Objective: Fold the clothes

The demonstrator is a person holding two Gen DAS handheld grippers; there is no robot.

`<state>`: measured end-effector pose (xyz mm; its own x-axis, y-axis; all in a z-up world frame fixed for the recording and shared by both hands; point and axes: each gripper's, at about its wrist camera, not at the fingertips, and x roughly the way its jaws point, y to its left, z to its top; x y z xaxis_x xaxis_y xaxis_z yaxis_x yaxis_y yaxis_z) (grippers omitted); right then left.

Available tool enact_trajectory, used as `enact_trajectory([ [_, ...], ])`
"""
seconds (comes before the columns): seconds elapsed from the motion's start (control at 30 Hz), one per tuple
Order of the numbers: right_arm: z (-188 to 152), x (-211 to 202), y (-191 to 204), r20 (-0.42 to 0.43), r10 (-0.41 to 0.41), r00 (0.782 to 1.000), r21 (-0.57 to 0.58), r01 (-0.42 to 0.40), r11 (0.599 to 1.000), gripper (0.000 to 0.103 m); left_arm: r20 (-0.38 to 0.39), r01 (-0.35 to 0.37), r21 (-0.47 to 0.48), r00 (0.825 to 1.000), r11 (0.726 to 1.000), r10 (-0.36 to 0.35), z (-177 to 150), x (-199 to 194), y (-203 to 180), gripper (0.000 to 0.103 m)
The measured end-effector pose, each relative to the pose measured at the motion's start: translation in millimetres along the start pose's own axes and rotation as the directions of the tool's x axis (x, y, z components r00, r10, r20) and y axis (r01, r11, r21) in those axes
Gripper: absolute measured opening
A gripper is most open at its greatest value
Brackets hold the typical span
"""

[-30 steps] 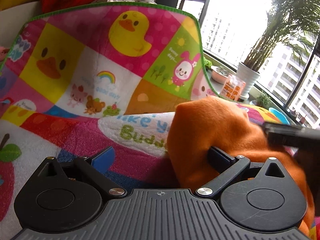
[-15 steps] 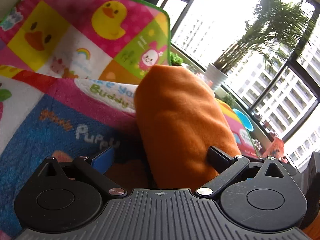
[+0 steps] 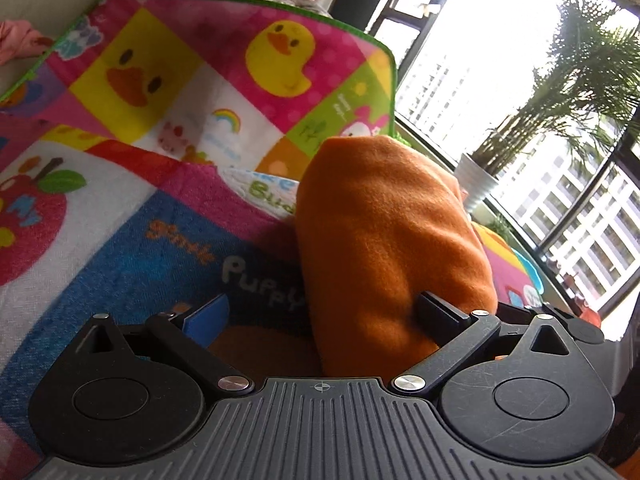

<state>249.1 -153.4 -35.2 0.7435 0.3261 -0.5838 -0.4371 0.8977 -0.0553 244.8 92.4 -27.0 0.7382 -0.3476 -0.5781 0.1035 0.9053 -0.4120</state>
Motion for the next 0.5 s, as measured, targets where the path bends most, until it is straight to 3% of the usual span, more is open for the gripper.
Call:
enact_trajectory([
  [0.2,6,8,7,0.028,0.022,0.999,-0.082,-0.020,0.996,0.083,-0.011,0.027,0.019,1.000,0.999,-0.027,-10,2,-9,0.102],
  [0.37,10,13,6,0.030,0.041,0.999,-0.085,-0.038,0.996,0.083,0.017,-0.007,0.030,1.000,1.000,0.007,-13,1,-11,0.102],
  [0.5,8,9,-6,0.042,0.029,0.999,-0.014,-0.029,0.999,0.088,0.020,-0.005,0.037,1.000,0.999,0.004,-14,-2,-12,0.102],
])
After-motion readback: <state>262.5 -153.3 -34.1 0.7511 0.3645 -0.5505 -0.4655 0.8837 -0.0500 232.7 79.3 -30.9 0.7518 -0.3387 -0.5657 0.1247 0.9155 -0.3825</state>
